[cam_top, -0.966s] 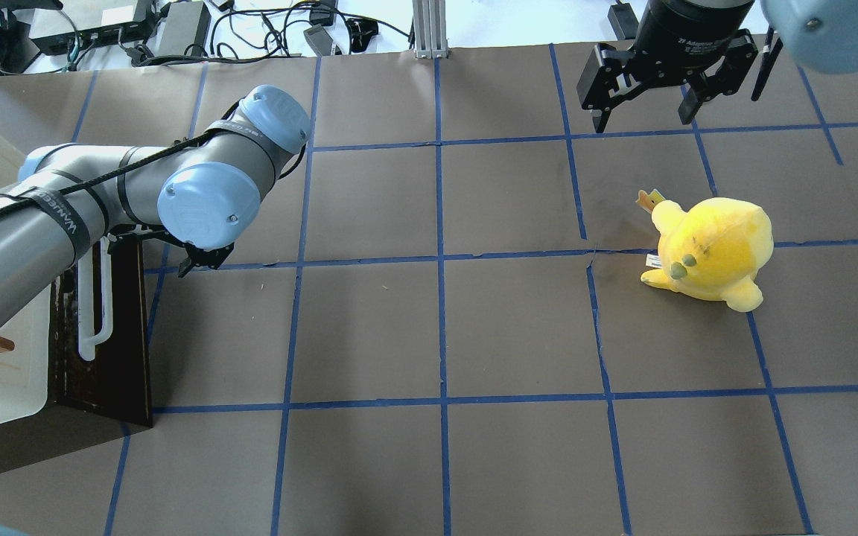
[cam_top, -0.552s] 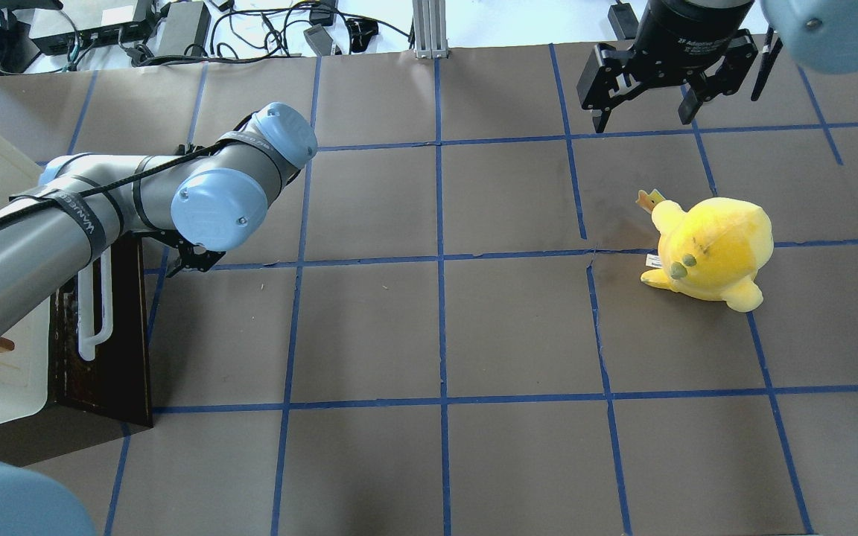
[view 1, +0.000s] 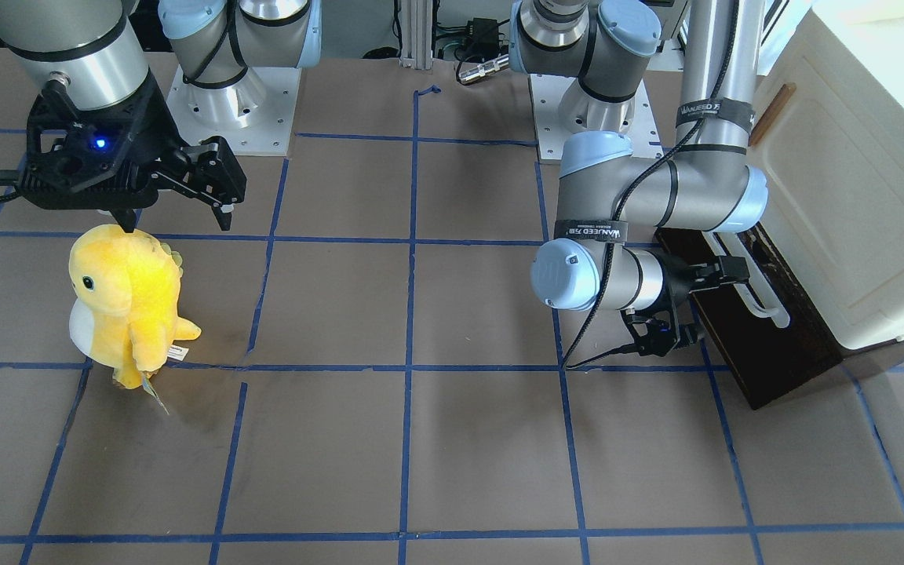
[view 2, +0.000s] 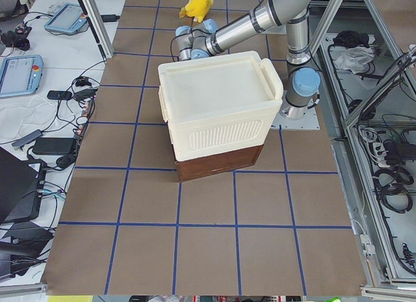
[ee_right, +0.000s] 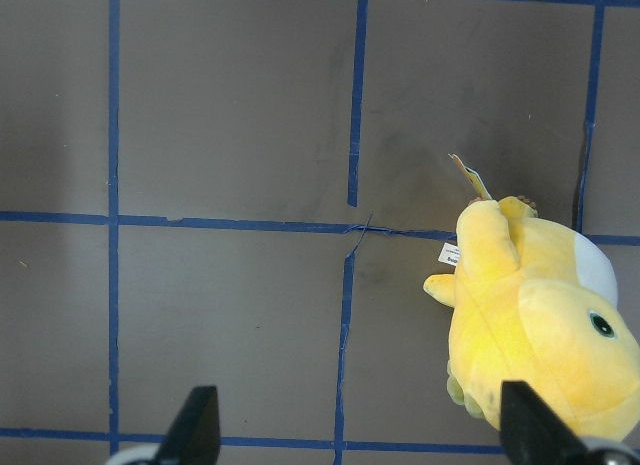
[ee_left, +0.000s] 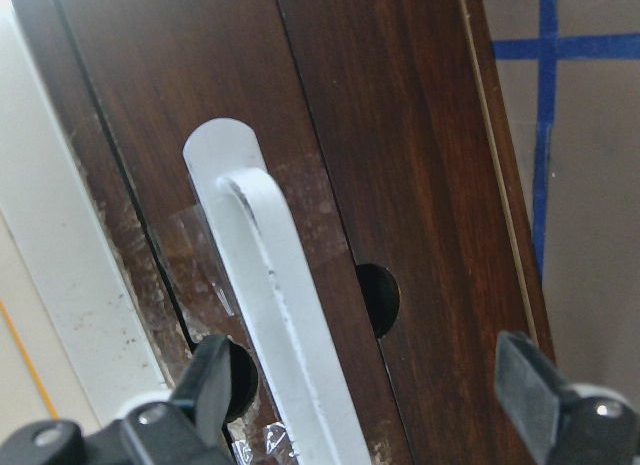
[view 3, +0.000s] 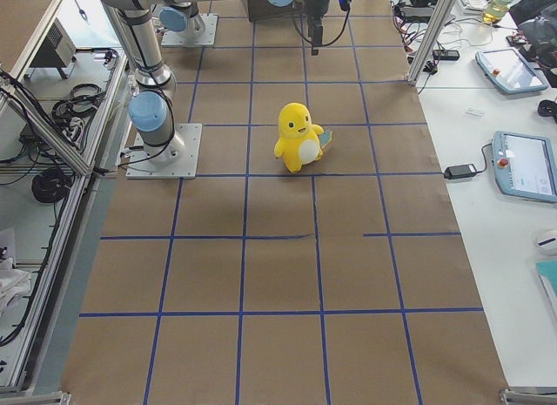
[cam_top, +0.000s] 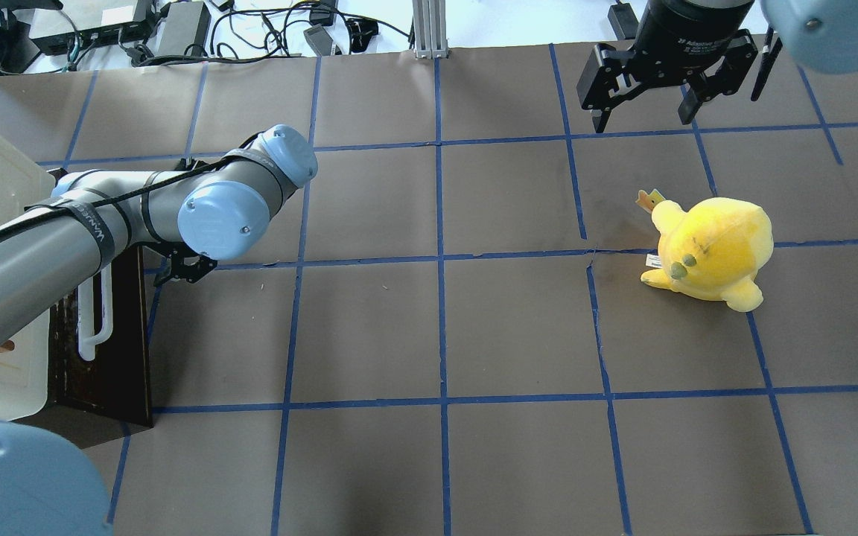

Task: Pull drawer sideways
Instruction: 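Lower the left gripper around the white drawer handle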

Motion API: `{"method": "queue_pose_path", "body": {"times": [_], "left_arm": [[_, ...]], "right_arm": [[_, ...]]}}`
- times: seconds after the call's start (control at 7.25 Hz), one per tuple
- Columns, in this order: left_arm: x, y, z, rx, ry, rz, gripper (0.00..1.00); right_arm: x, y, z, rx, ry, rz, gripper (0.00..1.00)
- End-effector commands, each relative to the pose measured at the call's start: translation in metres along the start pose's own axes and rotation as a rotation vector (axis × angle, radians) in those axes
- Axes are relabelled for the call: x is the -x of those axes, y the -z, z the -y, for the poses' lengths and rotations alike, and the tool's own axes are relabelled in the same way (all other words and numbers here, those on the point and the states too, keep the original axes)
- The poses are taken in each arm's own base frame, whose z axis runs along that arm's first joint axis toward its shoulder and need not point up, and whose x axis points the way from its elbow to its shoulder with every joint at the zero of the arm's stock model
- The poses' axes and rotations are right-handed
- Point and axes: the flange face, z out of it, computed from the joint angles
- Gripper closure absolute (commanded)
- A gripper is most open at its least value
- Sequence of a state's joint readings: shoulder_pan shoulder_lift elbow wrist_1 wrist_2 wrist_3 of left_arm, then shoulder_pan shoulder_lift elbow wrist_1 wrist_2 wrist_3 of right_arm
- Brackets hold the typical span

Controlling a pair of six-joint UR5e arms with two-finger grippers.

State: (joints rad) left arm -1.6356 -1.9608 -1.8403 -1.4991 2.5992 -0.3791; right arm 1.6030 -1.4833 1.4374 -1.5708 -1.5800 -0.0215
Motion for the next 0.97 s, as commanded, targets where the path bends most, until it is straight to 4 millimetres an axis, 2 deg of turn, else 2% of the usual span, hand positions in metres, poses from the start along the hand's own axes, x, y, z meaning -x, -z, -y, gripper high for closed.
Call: {"method": "queue_pose_path", "body": {"times": [0.0, 0.14, 0.41, 0.83], "left_arm": [[-0.002, -0.009, -0.001, 0.012, -0.008, 0.014, 0.06], [-0.001, -0.009, -0.001, 0.013, -0.006, 0.013, 0.06], [0.002, -0.012, -0.001, 0.017, -0.009, 0.011, 0.13], [0.000, -0.023, -0.006, 0.046, -0.020, 0.012, 0.13]], "right_arm": [[0.000, 0.000, 0.000, 0.000, 0.000, 0.000, 0.00], [0.000, 0.000, 0.000, 0.000, 0.000, 0.000, 0.00], [0.000, 0.000, 0.000, 0.000, 0.000, 0.000, 0.00], [0.000, 0.000, 0.000, 0.000, 0.000, 0.000, 0.00]]}}
